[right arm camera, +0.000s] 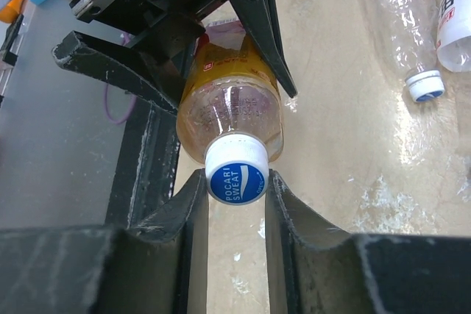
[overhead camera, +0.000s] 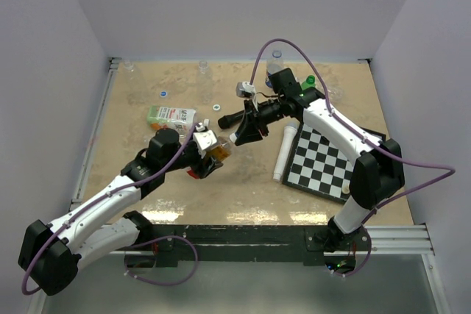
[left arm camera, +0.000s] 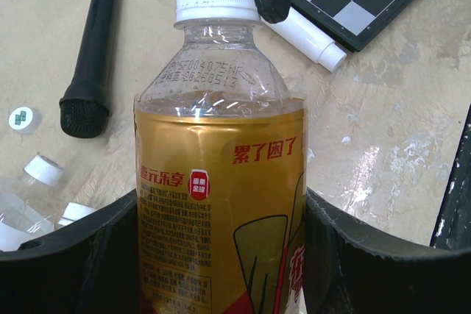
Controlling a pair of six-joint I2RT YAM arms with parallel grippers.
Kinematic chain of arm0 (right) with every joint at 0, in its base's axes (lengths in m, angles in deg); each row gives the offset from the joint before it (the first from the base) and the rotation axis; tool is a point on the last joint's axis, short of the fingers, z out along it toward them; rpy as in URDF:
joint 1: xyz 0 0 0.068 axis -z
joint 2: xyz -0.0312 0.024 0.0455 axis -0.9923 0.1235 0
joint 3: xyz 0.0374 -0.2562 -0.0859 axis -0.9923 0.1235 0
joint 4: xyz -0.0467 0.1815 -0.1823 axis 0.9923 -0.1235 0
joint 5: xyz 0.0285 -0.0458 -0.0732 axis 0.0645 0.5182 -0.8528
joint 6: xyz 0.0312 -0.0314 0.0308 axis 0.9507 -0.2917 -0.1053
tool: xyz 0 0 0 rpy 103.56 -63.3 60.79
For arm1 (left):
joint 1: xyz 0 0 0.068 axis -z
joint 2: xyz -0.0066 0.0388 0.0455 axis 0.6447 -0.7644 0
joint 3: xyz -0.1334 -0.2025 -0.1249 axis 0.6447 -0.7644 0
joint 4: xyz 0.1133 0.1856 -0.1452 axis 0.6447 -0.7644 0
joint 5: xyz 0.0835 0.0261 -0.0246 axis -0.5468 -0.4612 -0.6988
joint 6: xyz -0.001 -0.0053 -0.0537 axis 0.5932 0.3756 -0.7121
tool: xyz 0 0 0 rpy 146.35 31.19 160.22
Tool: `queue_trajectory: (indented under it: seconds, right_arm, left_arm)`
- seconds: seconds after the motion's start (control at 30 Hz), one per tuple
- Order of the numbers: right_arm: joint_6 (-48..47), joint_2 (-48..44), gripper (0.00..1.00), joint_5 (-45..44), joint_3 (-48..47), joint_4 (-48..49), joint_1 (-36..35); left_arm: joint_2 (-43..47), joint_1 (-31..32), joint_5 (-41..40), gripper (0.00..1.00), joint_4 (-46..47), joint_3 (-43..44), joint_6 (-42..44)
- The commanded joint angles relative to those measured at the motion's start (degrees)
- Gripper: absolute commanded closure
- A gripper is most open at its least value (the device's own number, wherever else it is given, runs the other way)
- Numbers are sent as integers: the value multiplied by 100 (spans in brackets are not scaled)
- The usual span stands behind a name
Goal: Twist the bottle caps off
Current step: Unscrew the bottle cap from the plastic bottle.
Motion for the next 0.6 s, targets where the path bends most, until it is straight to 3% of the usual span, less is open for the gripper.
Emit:
queue_trajectory:
  seconds: [0.0,0.23,0.5,0.57]
  right_arm:
    - [-93,-89,85,-22,-286,6,-37]
    - [-1190,-265,100,-162,-224,-503,-54]
    - [-5212,-396,100,-584,-242,-2304,-151]
    - [-5918,-606,100,-742,-76,-2255,-160]
  left_arm:
    - [12,9,90,100,260,-71,51]
    - [30,18,116,100,252,-71,42]
    - [91,9,327,100,252,-71,25]
    - [91,9,362,100,252,-71,16]
